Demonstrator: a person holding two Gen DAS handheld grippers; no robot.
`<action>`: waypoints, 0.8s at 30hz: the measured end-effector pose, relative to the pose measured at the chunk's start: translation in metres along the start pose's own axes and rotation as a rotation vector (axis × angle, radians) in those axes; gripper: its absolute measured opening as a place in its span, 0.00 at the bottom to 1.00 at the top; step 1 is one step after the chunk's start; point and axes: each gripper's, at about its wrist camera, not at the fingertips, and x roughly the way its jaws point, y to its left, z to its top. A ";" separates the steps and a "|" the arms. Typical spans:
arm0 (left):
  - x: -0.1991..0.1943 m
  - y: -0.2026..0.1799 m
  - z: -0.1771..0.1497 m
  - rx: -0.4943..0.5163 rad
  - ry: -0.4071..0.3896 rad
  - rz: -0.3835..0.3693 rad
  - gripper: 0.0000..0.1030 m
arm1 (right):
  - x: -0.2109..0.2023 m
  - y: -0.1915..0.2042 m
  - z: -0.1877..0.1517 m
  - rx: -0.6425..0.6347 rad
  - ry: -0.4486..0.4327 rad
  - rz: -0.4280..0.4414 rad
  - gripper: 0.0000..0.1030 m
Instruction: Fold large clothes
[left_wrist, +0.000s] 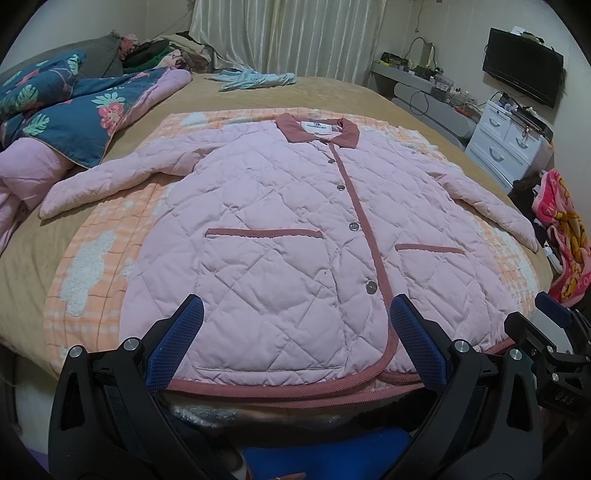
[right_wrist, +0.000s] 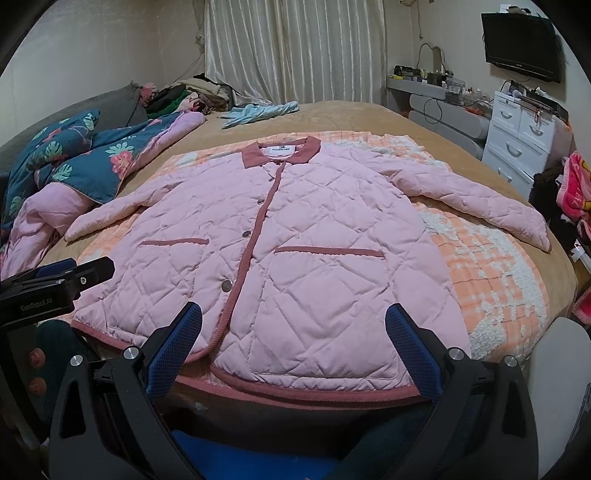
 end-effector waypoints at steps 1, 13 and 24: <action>0.001 0.001 -0.001 0.000 0.000 0.000 0.92 | 0.000 0.000 0.000 -0.001 0.001 0.000 0.96; 0.000 -0.002 0.001 0.001 0.002 -0.004 0.92 | 0.000 -0.001 0.000 -0.001 0.000 0.000 0.96; 0.003 -0.005 -0.001 0.004 0.006 -0.006 0.92 | 0.001 -0.001 0.001 -0.003 0.000 -0.001 0.96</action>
